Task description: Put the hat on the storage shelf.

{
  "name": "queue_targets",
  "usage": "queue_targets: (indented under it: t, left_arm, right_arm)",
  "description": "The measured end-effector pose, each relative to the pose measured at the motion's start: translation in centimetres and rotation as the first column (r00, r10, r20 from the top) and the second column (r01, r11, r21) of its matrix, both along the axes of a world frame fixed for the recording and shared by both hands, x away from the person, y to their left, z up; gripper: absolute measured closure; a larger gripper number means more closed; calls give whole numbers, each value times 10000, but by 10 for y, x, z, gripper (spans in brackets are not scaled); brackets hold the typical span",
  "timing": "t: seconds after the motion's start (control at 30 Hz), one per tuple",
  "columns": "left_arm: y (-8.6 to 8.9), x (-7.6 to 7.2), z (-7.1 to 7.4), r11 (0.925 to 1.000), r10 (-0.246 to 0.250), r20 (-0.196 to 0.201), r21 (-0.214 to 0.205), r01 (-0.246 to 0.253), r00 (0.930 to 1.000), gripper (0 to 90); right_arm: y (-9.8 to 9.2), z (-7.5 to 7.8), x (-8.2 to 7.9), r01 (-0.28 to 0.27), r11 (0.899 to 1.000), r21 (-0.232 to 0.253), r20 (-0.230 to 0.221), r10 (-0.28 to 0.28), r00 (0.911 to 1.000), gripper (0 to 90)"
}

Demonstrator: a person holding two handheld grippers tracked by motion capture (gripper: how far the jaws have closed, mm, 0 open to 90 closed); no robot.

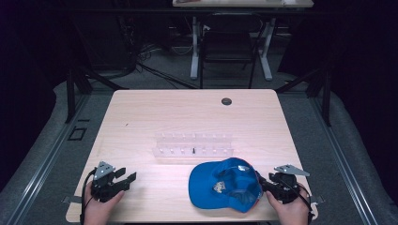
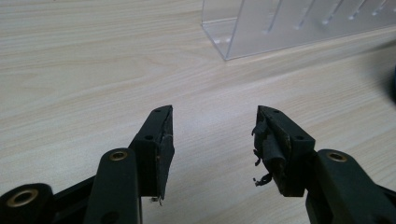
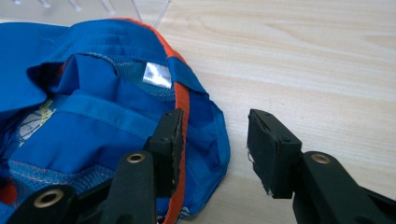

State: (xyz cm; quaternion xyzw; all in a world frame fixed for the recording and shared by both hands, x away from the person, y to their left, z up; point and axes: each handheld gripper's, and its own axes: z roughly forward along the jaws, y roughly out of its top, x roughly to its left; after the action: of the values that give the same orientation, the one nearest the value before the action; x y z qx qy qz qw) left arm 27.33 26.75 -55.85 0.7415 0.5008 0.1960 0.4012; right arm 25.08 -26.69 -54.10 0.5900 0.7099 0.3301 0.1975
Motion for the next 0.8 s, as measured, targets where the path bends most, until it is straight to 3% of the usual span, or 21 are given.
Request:
queue_targets:
  t: [0.37,0.53,0.63,0.7,0.8]
  left_arm:
    - [0,1,-1,9998,77,33,-172,-76,10000,471]
    - [0,1,0,9999,-58,-85,-116,57,9999,472]
    - [-2,0,-1,9998,-131,-49,-143,130,9999,473]
    - [-2,0,-1,9997,-195,-26,-149,194,9998,474]
    - [-2,0,-1,9998,-189,-64,-88,189,9998,474]
  right_arm:
    - [-6,0,1,-106,9999,119,-321,109,9994,640]
    - [-5,6,5,-217,9998,45,-993,220,9948,699]
    - [-2,12,8,-327,9992,250,-1610,363,9863,700]
    - [3,20,11,-598,9981,-177,-2000,550,9782,701]
    - [5,24,14,-657,9975,-250,-2130,589,9753,703]
